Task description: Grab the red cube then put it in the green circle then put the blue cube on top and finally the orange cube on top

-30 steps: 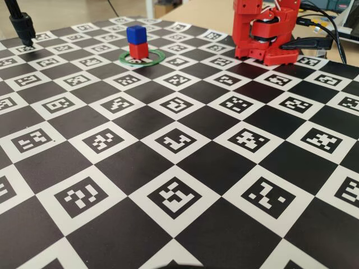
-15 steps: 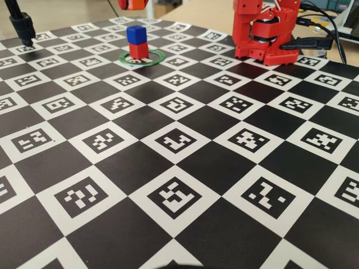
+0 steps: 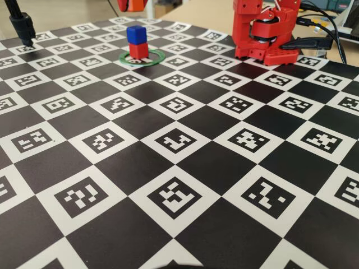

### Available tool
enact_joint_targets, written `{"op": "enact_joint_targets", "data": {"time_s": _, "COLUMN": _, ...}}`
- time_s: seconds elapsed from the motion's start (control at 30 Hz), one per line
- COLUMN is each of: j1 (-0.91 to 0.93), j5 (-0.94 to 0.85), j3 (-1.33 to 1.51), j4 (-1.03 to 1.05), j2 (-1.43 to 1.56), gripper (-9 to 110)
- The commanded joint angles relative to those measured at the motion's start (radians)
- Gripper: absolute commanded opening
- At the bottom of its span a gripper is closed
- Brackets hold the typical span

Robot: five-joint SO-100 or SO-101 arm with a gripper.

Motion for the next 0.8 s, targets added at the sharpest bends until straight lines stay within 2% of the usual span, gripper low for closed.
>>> {"op": "enact_joint_targets", "data": {"time_s": 0.0, "j1": -0.008, "j5": -0.020, "j3": -0.005, "j4": -0.025, "j2": 0.109, "gripper": 2}}
{"op": "enact_joint_targets", "data": {"time_s": 0.77, "j1": 0.029, "j5": -0.083, "j3": 0.064, "j4": -0.106, "j2": 0.107, "gripper": 2}}
